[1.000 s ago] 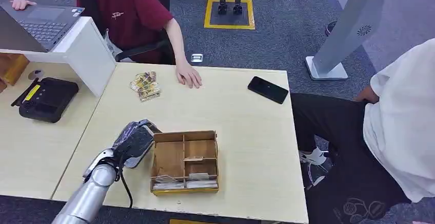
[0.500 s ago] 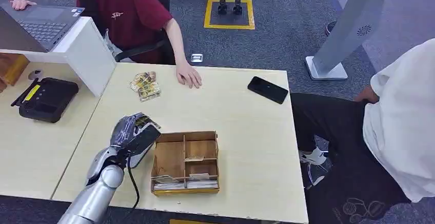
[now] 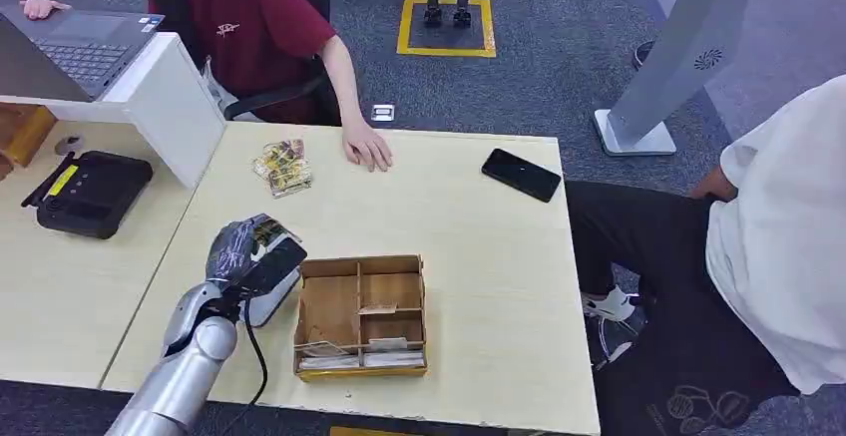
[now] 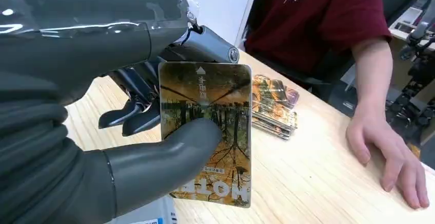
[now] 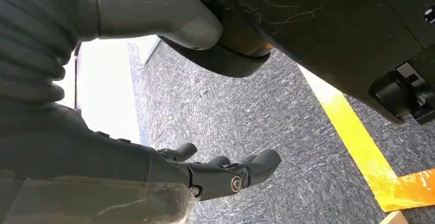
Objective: Pass the card to the sensor for recognition and then transmit it.
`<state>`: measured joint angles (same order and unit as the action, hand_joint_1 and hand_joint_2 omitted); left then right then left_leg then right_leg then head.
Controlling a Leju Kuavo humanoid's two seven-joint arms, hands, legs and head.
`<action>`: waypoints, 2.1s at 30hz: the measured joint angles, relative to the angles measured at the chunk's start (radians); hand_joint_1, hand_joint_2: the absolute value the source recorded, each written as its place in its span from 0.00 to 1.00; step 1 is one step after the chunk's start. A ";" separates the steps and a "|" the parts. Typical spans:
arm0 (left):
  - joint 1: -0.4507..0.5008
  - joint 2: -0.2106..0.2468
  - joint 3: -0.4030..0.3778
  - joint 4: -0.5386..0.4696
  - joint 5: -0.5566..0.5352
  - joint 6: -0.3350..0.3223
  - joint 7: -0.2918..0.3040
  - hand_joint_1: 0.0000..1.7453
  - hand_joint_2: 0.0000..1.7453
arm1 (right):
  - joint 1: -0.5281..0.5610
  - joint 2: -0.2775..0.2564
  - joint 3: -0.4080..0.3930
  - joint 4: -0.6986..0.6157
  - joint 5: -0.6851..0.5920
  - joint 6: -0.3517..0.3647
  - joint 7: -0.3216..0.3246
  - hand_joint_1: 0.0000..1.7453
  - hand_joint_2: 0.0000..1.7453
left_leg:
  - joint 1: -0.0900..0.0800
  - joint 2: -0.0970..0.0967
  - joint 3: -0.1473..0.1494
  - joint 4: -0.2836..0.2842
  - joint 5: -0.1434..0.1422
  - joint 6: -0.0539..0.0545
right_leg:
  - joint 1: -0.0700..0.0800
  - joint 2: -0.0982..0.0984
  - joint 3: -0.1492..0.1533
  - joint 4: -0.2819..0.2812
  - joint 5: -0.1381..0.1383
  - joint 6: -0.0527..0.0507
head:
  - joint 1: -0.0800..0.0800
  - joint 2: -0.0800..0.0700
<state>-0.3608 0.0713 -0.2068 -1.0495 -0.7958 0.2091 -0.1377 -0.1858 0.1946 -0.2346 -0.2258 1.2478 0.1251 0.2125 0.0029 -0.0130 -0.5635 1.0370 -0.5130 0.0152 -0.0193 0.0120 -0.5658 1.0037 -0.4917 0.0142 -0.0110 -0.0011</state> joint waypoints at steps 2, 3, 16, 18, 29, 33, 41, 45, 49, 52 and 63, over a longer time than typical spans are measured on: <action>0.000 0.000 0.003 0.003 0.002 -0.007 -0.004 1.00 1.00 | 0.000 0.000 0.000 0.000 0.000 0.000 0.000 0.00 1.00 | 0.000 0.000 0.000 0.000 0.000 0.000 | 0.000 0.000 0.000 0.000 0.000 0.000 | 0.000 0.000; 0.000 0.000 0.003 0.004 0.005 -0.011 -0.008 1.00 1.00 | 0.000 0.000 0.000 0.000 0.000 0.000 0.000 0.00 1.00 | 0.000 0.000 0.000 0.000 0.000 0.000 | 0.000 0.000 0.000 0.000 0.000 0.000 | 0.000 0.000; 0.001 -0.035 0.005 0.005 -0.019 0.006 -0.025 1.00 1.00 | 0.000 0.001 0.002 0.000 0.003 -0.003 0.006 0.00 1.00 | 0.000 0.000 0.000 0.000 0.000 0.000 | 0.000 0.000 0.000 0.000 0.000 0.000 | 0.000 0.000; 0.002 -0.041 0.005 0.005 -0.028 0.021 -0.033 1.00 1.00 | 0.000 0.001 0.002 0.000 0.003 -0.003 0.008 0.00 1.00 | 0.000 0.000 0.000 0.000 0.000 0.000 | 0.000 0.000 0.000 0.000 0.000 0.000 | 0.000 0.000; 0.013 -0.058 0.004 0.005 -0.063 0.070 -0.047 1.00 1.00 | 0.000 0.001 0.013 0.000 0.007 -0.003 0.007 0.00 1.00 | 0.000 0.000 0.000 0.000 0.000 0.000 | 0.000 0.000 0.000 0.000 0.000 0.000 | 0.000 0.000; 0.013 -0.057 0.004 0.005 -0.072 0.082 -0.040 1.00 1.00 | 0.000 0.001 0.017 0.000 0.008 -0.002 0.007 0.00 1.00 | 0.000 0.000 0.000 0.000 0.000 0.000 | 0.000 0.000 0.000 0.000 0.000 0.000 | 0.000 0.000; 0.013 -0.049 0.004 0.005 -0.080 0.115 -0.034 1.00 1.00 | 0.000 0.001 0.019 0.000 0.009 -0.002 0.008 0.00 1.00 | 0.000 0.000 -0.001 0.000 0.000 0.000 | 0.000 0.000 0.000 0.000 0.000 0.000 | 0.000 0.000; 0.017 -0.046 0.004 0.005 -0.087 0.140 -0.040 1.00 1.00 | 0.000 0.001 0.019 0.000 0.009 -0.002 0.008 0.00 1.00 | 0.000 0.000 -0.001 0.000 0.000 0.000 | 0.000 0.000 0.000 0.000 0.000 0.000 | 0.000 0.000; 0.048 -0.049 0.004 -0.008 -0.090 0.187 -0.052 1.00 1.00 | 0.010 0.001 0.019 0.000 0.006 -0.023 -0.006 0.00 1.00 | 0.000 0.000 -0.001 0.000 0.000 0.000 | 0.000 0.000 0.000 0.000 0.000 0.000 | 0.000 0.000; 0.081 -0.060 0.004 -0.034 -0.093 0.225 -0.053 1.00 1.00 | 0.017 0.001 0.019 0.000 0.004 -0.035 -0.014 0.00 1.00 | 0.000 0.000 0.000 0.000 -0.001 0.001 | 0.000 0.000 0.000 0.000 -0.001 0.000 | 0.000 0.000; 0.167 -0.082 0.004 -0.111 -0.106 0.232 -0.039 1.00 1.00 | 0.021 0.001 0.019 0.000 -0.007 -0.043 -0.018 0.00 1.00 | 0.000 0.000 0.000 0.000 -0.002 0.001 | 0.000 0.000 0.000 0.000 -0.001 0.000 | 0.000 0.000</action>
<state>-0.1939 -0.0111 -0.2026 -1.1600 -0.9014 0.4414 -0.1762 -0.1645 0.1957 -0.2159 -0.2258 1.2410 0.0820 0.1949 0.0027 -0.0130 -0.5639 1.0370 -0.5147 0.0161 -0.0194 0.0117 -0.5662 1.0032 -0.4928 0.0144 -0.0111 -0.0011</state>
